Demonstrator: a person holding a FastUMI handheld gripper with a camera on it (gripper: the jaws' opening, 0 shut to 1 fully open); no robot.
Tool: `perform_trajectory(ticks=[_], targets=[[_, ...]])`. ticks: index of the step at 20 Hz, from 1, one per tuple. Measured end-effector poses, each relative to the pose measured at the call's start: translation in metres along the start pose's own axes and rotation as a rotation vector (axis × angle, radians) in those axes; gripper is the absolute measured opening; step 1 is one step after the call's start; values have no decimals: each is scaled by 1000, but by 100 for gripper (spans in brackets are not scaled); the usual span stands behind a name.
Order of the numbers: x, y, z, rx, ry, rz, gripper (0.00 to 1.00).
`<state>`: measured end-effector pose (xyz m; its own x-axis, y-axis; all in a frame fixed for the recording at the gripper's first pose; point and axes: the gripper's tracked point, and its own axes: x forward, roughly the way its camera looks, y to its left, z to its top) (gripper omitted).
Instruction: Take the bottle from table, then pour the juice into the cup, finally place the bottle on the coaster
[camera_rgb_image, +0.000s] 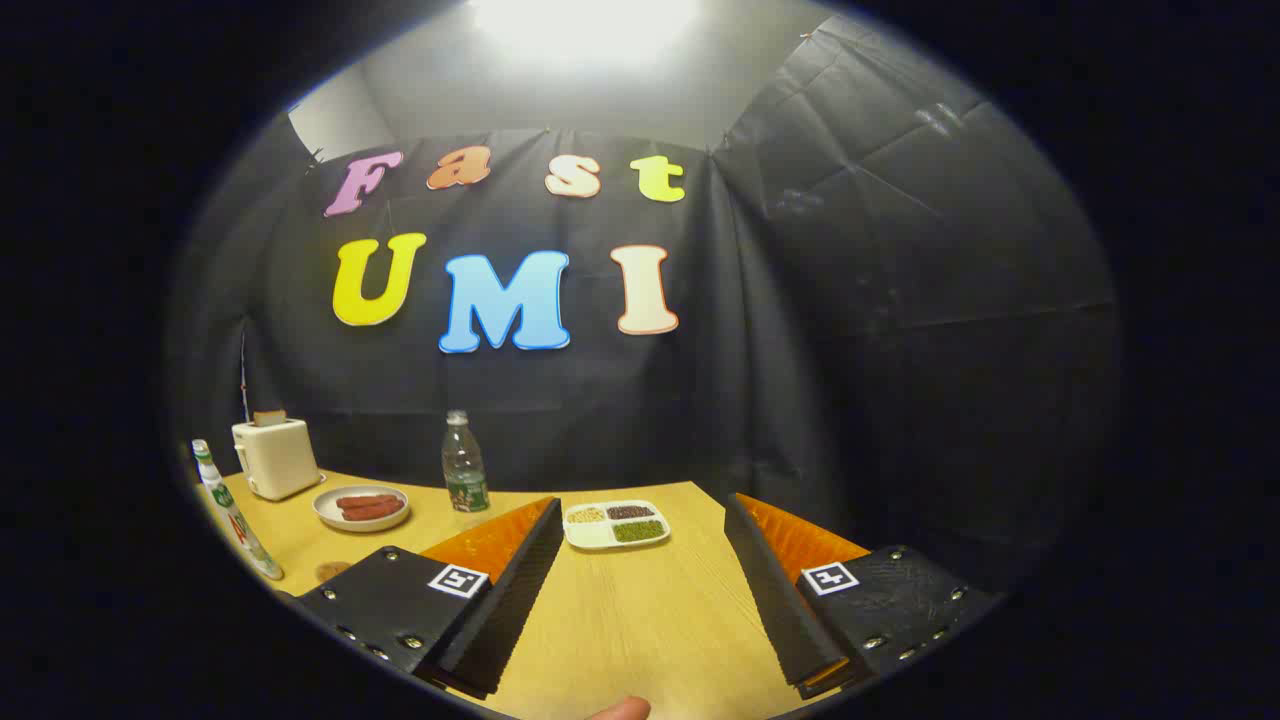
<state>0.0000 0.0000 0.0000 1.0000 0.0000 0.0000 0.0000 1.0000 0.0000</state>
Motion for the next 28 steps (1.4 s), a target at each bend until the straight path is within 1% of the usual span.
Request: perform_trajectory(ticks=[3,8,11,16,20,24,26,28], targets=[[-31,52,34,28,-61,42,98],[-68,162,41,50,-87,196,98],[-85,224,28,78,-67,292,98],[-99,300,-4,108,-21,413,98],[-97,347,-38,106,37,474,98],[-100,391,-68,61,90,543,98],[-105,413,-80,54,113,591,99],[-107,426,-93,33,136,610,99]])
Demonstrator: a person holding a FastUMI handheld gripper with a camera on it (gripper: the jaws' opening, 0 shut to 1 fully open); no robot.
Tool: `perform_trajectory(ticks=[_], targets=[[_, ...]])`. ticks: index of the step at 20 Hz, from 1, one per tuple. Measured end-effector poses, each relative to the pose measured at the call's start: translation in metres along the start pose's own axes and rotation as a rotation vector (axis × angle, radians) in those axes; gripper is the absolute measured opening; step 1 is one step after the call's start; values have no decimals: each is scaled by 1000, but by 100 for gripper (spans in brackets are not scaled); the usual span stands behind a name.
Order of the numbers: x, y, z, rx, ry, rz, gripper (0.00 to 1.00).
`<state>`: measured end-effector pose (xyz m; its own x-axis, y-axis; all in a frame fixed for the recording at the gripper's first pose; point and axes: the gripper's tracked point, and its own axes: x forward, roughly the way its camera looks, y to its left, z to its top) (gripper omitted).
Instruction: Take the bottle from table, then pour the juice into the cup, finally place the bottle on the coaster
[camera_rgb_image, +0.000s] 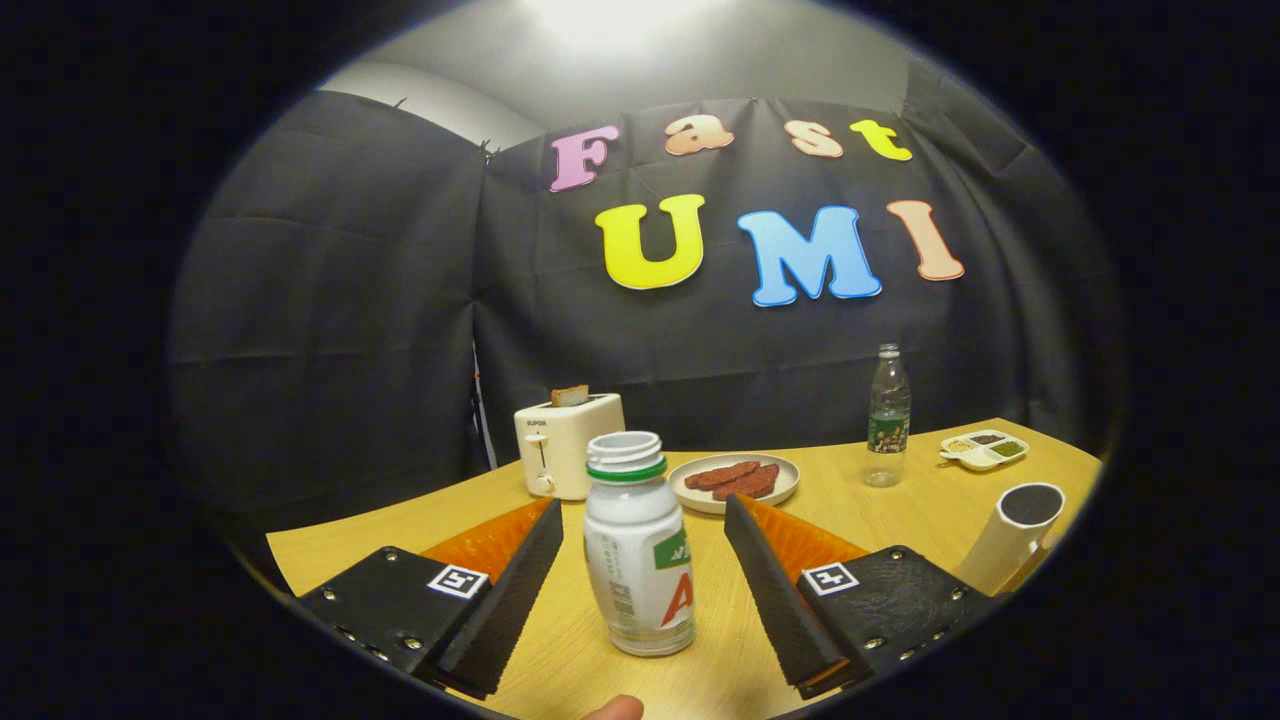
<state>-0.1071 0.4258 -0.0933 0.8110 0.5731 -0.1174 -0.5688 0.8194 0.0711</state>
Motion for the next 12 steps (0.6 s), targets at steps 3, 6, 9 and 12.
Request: perform_trajectory(ticks=[3,6,9,12], targets=[[13,5,-20,-26,42,-20,99],[26,4,-41,-18,74,-47,97],[31,5,-52,7,91,-47,96],[34,2,-55,1,75,-66,76]])
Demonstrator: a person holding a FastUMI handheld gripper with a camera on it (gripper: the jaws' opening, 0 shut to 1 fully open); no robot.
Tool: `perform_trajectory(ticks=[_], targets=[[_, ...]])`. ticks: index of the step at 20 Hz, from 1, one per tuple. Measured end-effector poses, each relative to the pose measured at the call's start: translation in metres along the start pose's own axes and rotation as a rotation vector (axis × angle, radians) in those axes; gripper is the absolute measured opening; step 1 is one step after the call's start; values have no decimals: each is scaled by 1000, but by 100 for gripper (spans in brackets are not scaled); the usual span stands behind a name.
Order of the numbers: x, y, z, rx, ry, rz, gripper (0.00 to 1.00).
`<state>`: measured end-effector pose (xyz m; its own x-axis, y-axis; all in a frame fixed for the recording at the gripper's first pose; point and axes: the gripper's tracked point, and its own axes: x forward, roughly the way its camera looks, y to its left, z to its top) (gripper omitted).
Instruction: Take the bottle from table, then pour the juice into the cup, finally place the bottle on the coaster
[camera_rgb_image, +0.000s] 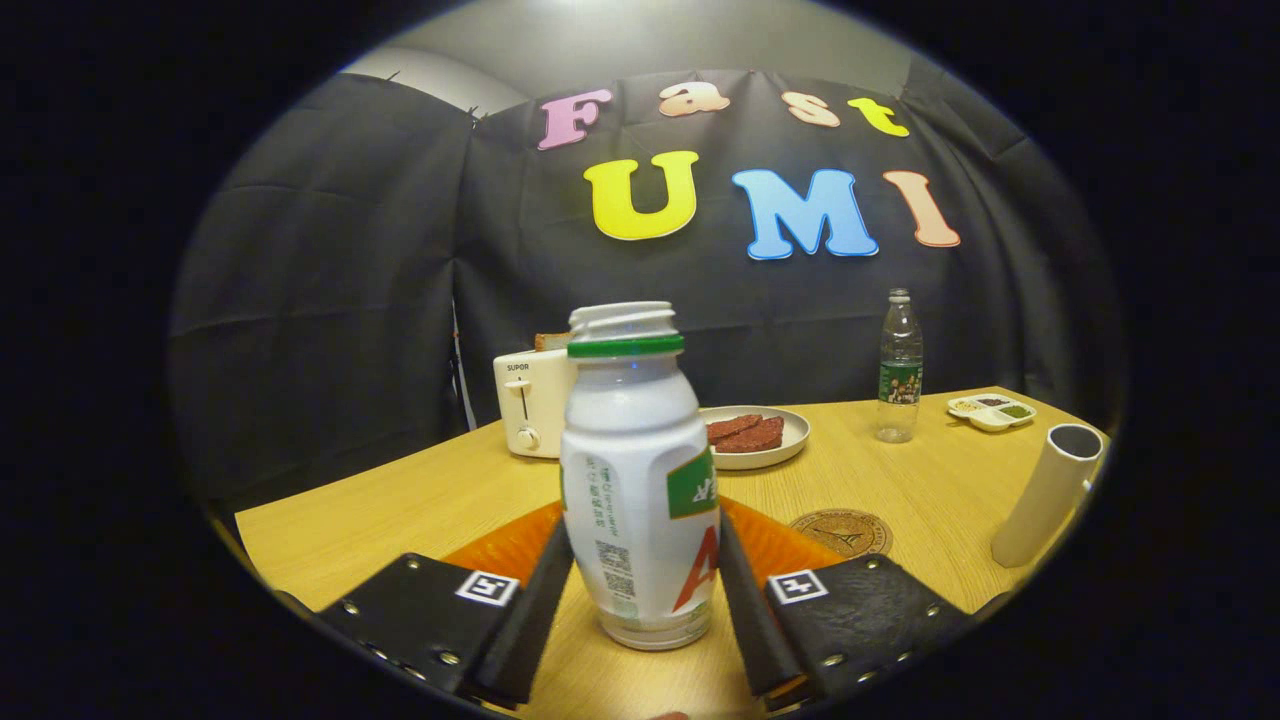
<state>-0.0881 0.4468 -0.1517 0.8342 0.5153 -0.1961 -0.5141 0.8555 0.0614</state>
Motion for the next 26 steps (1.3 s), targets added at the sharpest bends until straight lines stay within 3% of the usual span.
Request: perform_trajectory(ticks=[5,11,19,26], targets=[[-4,0,4,18,14,7,69],[-15,-9,34,252,-60,70,67],[-31,-66,85,614,-234,93,67],[-42,-114,96,906,-309,95,67]])
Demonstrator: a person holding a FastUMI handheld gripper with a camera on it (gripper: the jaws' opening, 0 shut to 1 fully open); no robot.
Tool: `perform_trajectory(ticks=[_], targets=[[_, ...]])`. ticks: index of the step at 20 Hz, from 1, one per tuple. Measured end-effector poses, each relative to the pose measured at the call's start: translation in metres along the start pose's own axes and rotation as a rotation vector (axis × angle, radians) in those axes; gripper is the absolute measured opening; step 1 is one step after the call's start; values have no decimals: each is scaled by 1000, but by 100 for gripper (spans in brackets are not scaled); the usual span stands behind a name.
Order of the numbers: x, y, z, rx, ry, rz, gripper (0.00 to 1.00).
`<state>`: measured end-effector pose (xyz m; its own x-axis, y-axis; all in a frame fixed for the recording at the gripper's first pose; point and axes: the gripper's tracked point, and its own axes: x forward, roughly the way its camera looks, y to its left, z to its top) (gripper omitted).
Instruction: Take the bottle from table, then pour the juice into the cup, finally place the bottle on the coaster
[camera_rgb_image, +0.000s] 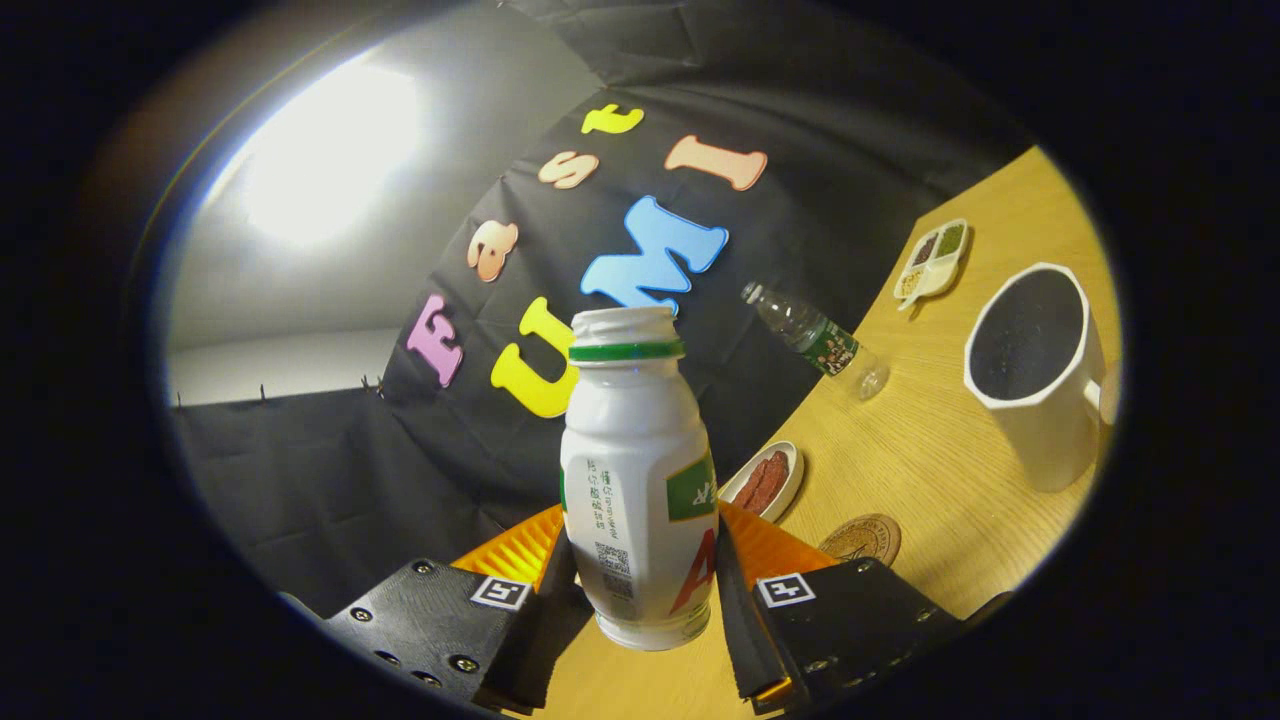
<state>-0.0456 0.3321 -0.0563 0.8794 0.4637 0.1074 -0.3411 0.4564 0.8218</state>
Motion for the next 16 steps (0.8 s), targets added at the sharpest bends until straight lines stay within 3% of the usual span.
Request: perform_trajectory(ticks=[9,16], targets=[[-12,-19,32,281,-80,-4,67],[-14,-27,43,412,-122,-1,67]])
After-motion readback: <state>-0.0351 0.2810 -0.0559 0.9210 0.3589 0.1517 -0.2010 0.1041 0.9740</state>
